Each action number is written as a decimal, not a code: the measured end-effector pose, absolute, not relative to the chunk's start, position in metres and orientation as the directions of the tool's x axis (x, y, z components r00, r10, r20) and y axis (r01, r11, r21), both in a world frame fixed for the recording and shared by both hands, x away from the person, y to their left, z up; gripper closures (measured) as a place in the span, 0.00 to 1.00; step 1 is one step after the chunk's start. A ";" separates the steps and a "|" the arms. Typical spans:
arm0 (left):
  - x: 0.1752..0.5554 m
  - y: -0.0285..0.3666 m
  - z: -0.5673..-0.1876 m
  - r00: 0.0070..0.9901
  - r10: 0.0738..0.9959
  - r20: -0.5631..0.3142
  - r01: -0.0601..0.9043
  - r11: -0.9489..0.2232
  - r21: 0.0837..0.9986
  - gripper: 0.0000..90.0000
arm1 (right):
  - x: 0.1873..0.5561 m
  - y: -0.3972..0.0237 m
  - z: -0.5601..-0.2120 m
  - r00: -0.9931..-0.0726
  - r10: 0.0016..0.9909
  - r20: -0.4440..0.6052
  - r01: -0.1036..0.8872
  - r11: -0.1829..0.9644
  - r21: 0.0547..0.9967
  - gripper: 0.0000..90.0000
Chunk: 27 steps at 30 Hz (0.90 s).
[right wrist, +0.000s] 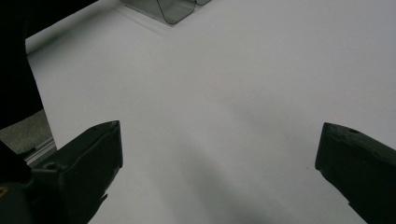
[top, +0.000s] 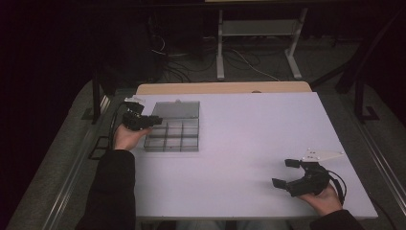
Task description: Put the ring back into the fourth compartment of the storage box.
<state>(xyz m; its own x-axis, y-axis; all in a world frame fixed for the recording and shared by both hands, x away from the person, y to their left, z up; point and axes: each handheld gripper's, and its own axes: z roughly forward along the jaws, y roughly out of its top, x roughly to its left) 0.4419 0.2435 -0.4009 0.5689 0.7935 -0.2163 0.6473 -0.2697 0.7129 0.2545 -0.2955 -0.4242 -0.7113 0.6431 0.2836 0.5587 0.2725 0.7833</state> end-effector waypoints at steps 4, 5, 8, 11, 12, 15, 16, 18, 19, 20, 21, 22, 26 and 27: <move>0.445 0.244 -0.406 0.556 0.803 -0.213 0.665 -0.276 0.694 0.77 | 0.255 -0.296 -0.424 -0.713 0.642 0.282 0.556 0.272 0.785 0.00; 0.445 0.244 -0.407 0.554 0.806 -0.210 0.669 -0.281 0.688 0.77 | 0.255 -0.296 -0.424 -0.713 0.642 0.284 0.557 0.271 0.785 0.00; 0.446 0.242 -0.411 0.562 0.805 -0.191 0.673 -0.311 0.671 0.77 | 0.255 -0.296 -0.424 -0.712 0.643 0.282 0.556 0.271 0.786 0.00; 0.448 0.238 -0.414 0.561 0.808 -0.180 0.680 -0.326 0.657 0.77 | 0.255 -0.296 -0.424 -0.708 0.643 0.292 0.560 0.259 0.787 0.00; 0.448 0.236 -0.415 0.556 0.814 -0.168 0.684 -0.333 0.649 0.77 | 0.256 -0.297 -0.424 -0.705 0.646 0.293 0.563 0.257 0.786 0.00; 0.449 0.233 -0.415 0.560 0.815 -0.151 0.682 -0.349 0.643 0.75 | 0.256 -0.298 -0.423 -0.706 0.645 0.292 0.561 0.258 0.786 0.00; 0.449 0.232 -0.415 0.561 0.815 -0.145 0.680 -0.355 0.641 0.75 | 0.256 -0.297 -0.424 -0.707 0.644 0.292 0.559 0.256 0.788 0.00; 0.449 0.232 -0.415 0.561 0.815 -0.148 0.682 -0.353 0.641 0.73 | 0.256 -0.297 -0.423 -0.706 0.645 0.293 0.563 0.259 0.785 0.00; 0.449 0.232 -0.414 0.561 0.814 -0.151 0.683 -0.352 0.640 0.72 | 0.256 -0.297 -0.423 -0.706 0.645 0.293 0.563 0.260 0.785 0.00; 0.448 0.232 -0.414 0.553 0.819 -0.155 0.685 -0.341 0.643 0.71 | 0.256 -0.297 -0.423 -0.707 0.645 0.292 0.562 0.260 0.785 0.00; 0.449 0.233 -0.413 0.554 0.817 -0.158 0.685 -0.340 0.644 0.69 | 0.256 -0.297 -0.423 -0.707 0.644 0.292 0.562 0.261 0.785 0.00; 0.448 0.234 -0.412 0.546 0.821 -0.167 0.690 -0.327 0.646 0.67 | 0.256 -0.297 -0.423 -0.707 0.644 0.292 0.562 0.261 0.785 0.00; 0.445 0.237 -0.408 0.545 0.816 -0.192 0.689 -0.305 0.657 0.61 | 0.256 -0.297 -0.424 -0.704 0.646 0.297 0.565 0.254 0.785 0.00; 0.444 0.238 -0.406 0.548 0.814 -0.193 0.687 -0.306 0.659 0.60 | 0.256 -0.297 -0.424 -0.703 0.646 0.297 0.565 0.254 0.785 0.00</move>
